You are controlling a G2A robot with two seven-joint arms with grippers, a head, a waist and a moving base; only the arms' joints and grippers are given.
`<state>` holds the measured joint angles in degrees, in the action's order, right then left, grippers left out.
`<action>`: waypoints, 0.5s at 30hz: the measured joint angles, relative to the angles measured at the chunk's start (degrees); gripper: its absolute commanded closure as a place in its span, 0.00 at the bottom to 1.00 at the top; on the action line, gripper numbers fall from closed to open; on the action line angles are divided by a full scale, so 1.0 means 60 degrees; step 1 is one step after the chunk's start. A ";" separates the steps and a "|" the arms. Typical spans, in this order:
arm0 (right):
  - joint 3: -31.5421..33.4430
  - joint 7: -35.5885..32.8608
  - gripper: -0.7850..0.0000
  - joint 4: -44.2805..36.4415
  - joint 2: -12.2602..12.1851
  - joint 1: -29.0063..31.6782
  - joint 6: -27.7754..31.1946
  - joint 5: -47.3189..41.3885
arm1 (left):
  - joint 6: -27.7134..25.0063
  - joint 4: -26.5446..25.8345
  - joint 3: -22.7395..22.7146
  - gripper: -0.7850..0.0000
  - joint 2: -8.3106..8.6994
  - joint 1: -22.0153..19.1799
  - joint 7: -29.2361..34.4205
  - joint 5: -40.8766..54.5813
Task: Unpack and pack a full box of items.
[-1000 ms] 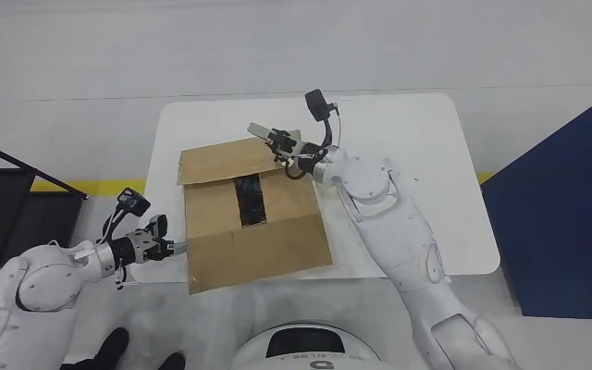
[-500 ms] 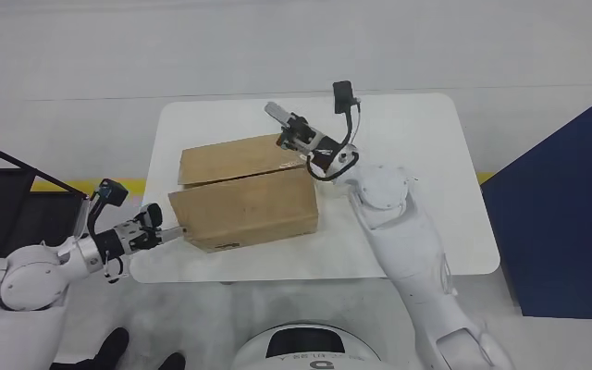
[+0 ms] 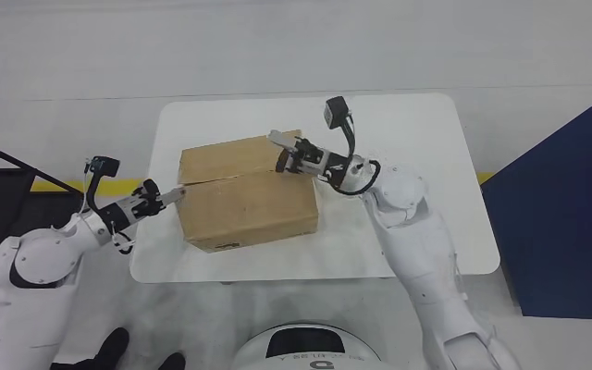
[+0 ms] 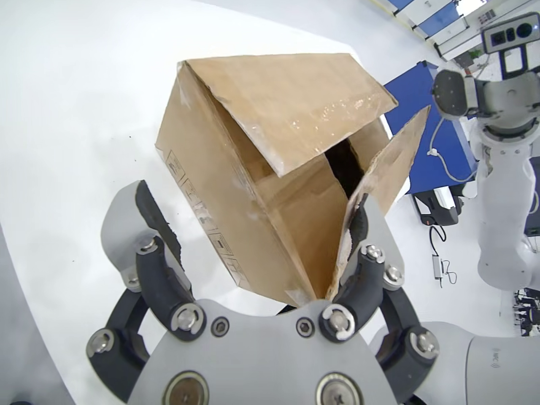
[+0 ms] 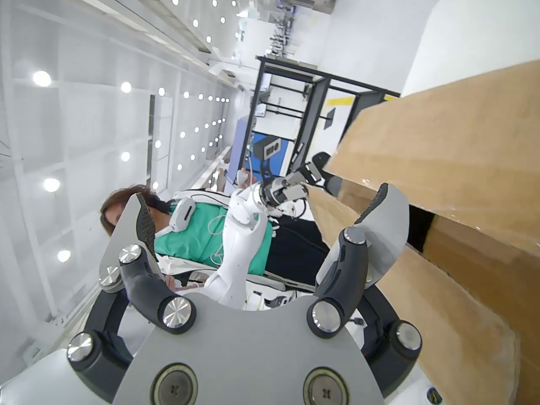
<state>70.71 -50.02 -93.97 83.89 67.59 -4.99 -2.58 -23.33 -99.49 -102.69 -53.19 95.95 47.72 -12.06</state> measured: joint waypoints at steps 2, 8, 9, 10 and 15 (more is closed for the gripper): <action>-0.0114 -0.0268 0.00 0.0280 -0.0040 -0.0188 -0.0364 0.0252 | 0.0120 0.0107 0.0168 0.00 -0.0003 -0.0144 -0.0017 -0.0062; -0.0511 -0.0271 0.00 0.1258 -0.0065 -0.0866 -0.1014 0.0705 | 0.0283 0.0285 0.0430 0.00 -0.0002 -0.0377 -0.0051 -0.0119; -0.0578 -0.0301 0.00 0.1378 -0.0066 -0.0958 -0.1065 0.0748 | 0.0320 0.0293 0.0442 0.00 0.0000 -0.0389 -0.0056 -0.0133; -0.0657 -0.0337 0.00 0.1516 -0.0070 -0.1067 -0.1125 0.0815 | 0.0373 0.0300 0.0451 0.00 0.0003 -0.0396 -0.0068 -0.0158; -0.0873 -0.0292 0.00 0.1688 -0.0090 -0.1266 -0.1223 0.0921 | 0.0746 0.0435 0.0434 0.00 0.0006 -0.0287 -0.0294 -0.0427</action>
<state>65.47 -51.77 -83.84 83.35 59.99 -12.32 2.95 -18.86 -96.87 -100.09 -53.16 94.23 45.96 -14.63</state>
